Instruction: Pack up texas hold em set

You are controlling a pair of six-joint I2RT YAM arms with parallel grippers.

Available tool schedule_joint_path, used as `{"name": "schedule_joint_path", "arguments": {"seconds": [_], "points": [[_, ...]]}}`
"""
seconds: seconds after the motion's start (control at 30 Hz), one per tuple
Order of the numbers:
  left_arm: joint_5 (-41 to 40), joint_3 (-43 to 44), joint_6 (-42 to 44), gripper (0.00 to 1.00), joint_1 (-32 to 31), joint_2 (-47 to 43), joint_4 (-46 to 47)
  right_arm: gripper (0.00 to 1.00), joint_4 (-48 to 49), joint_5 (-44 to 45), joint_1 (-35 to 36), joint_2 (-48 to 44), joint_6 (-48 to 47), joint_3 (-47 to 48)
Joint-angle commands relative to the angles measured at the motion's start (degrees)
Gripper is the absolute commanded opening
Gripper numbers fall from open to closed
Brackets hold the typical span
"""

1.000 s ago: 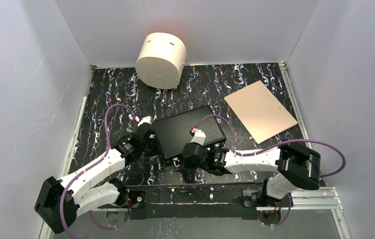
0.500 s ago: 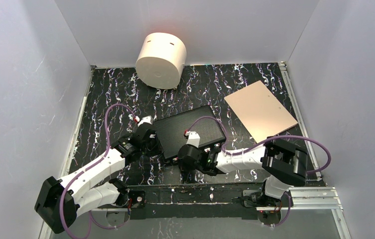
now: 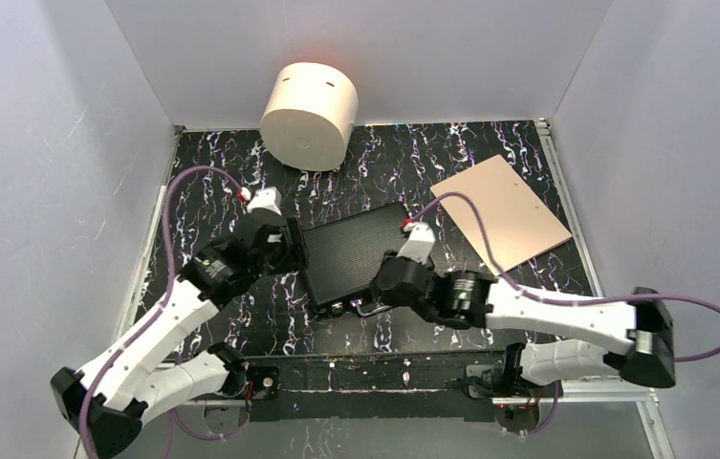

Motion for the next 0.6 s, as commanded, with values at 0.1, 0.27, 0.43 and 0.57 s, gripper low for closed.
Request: {"name": "schedule_joint_path", "arguments": {"seconds": [0.1, 0.27, 0.43, 0.57], "points": [[-8.28, 14.61, 9.05, 0.89, 0.05, -6.97, -7.46, 0.63, -45.82, 19.87, 0.16, -14.79, 6.82, 19.70], [-16.51, 24.56, 12.04, 0.98, 0.01, -8.31, -12.44, 0.75, -47.03, 25.01, 0.12, -19.92, -8.83, 33.13], [-22.31, 34.62, 15.11, 0.98, 0.04, -8.35, -13.91, 0.89, -37.33, 29.58, 0.14, -20.29, -31.81, 41.96], [-25.48, 45.95, 16.66, 0.98, 0.01, -6.73, -14.86, 0.98, -28.82, 29.65, 0.18, -19.93, -42.93, 46.95]]}}
